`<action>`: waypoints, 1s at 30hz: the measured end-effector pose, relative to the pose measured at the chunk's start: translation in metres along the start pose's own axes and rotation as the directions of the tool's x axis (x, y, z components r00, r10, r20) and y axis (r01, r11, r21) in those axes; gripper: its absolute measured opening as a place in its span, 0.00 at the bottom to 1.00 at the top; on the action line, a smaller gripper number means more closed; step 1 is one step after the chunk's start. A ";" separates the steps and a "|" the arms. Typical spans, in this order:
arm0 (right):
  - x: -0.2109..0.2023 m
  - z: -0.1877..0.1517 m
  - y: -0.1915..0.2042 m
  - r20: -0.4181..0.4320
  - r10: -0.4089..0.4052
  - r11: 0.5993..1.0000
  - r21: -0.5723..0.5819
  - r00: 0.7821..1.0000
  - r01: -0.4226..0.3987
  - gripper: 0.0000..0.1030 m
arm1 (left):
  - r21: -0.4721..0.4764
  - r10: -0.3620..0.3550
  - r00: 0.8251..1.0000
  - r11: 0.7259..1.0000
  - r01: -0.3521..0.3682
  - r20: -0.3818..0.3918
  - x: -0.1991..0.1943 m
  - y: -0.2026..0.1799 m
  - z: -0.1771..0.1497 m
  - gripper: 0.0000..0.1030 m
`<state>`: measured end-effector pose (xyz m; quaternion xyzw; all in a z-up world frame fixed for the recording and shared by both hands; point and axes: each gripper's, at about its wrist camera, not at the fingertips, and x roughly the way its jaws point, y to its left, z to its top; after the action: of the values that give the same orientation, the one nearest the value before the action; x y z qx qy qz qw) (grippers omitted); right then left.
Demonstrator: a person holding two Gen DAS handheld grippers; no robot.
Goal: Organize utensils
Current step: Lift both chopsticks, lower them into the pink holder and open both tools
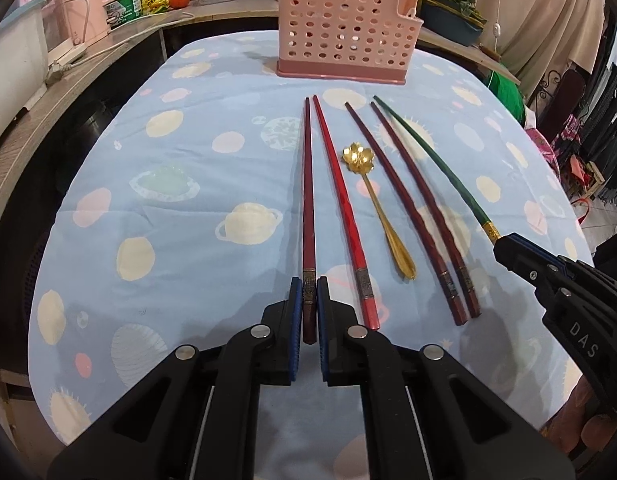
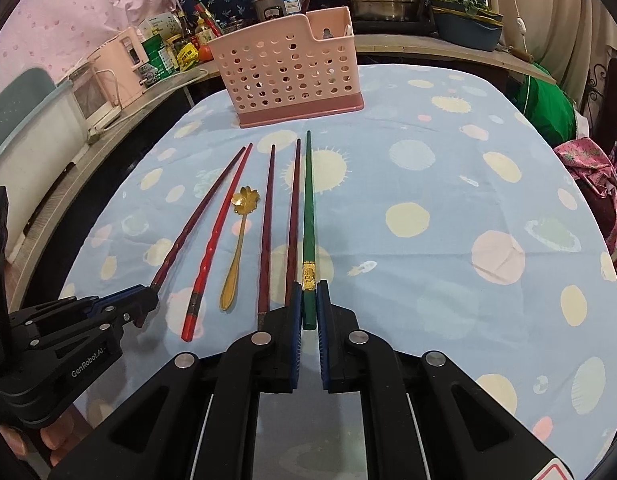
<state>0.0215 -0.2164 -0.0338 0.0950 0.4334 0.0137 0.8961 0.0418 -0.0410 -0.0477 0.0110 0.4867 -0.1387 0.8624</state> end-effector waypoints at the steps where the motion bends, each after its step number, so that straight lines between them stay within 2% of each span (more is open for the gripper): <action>1: -0.004 0.003 0.000 0.007 0.004 1.000 0.006 1.000 -0.004 0.07 | -0.003 -0.004 1.000 1.000 0.004 0.005 -0.003 0.000 0.001 0.07; 6: -0.024 0.020 -0.005 0.039 0.031 0.998 0.050 0.999 -0.033 0.07 | -0.020 -0.032 0.999 0.999 0.033 0.028 -0.020 0.002 0.013 0.07; 15: -0.060 0.052 -0.010 0.127 0.030 0.997 0.072 0.992 -0.040 0.07 | -0.041 -0.045 0.993 0.998 0.050 0.111 -0.055 0.007 0.041 0.07; 30: -0.102 0.109 -0.015 0.278 0.026 0.996 0.078 0.960 -0.050 0.07 | -0.083 -0.028 0.955 0.995 0.054 0.294 -0.105 0.027 0.112 0.07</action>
<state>0.0422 -0.2594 0.1089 0.1418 0.3022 -0.0007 0.9426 0.0909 -0.0081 0.0969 -0.0585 0.3598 -0.1346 0.9214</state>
